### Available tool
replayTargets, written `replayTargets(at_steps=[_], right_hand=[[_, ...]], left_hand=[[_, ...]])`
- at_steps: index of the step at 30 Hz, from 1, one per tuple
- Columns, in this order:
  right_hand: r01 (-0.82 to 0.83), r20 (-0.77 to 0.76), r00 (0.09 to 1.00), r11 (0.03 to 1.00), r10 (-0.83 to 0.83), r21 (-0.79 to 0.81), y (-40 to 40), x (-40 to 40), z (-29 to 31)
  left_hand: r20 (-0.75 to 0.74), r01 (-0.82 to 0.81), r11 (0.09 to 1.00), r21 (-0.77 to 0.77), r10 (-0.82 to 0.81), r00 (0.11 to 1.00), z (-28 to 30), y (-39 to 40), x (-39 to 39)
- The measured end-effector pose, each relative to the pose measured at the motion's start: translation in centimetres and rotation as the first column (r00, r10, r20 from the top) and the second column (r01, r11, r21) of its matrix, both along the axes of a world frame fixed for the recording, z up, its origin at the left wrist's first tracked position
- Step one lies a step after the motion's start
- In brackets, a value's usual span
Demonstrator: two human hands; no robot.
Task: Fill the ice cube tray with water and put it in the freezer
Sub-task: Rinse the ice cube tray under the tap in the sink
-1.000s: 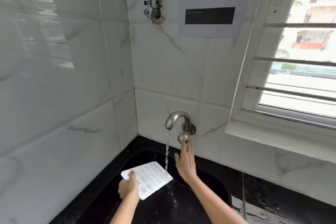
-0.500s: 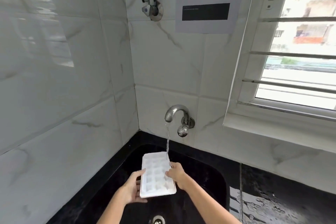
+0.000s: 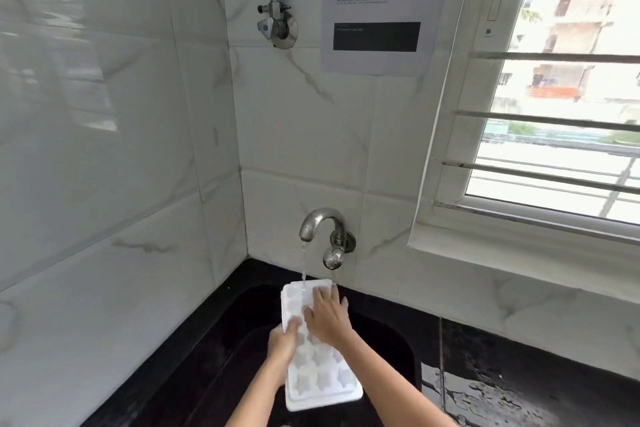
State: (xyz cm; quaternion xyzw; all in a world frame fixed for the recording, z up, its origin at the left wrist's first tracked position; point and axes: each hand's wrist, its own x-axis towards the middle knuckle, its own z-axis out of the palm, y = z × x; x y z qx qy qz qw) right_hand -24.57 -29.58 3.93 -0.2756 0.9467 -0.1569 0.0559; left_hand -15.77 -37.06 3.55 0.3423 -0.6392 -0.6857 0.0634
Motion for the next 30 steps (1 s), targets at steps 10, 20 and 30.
replayTargets(at_steps=[10,20,30], right_hand=[[-0.129,-0.007,0.992,0.991,0.129,-0.045,-1.5,0.1,-0.4],[-0.021,-0.048,0.999,1.0,0.021,0.009,-2.5,0.1,0.2],[-0.113,-0.03,0.993,0.993,0.113,0.014,-1.4,0.6,0.5]], left_hand=[[-0.032,-0.065,0.982,-0.178,0.06,0.998,-1.9,-3.0,2.2],[-0.048,-0.019,0.986,-0.168,0.011,0.999,-2.2,-3.8,2.6],[-0.066,-0.034,0.993,-0.111,0.027,0.997,-2.6,-3.1,2.7]])
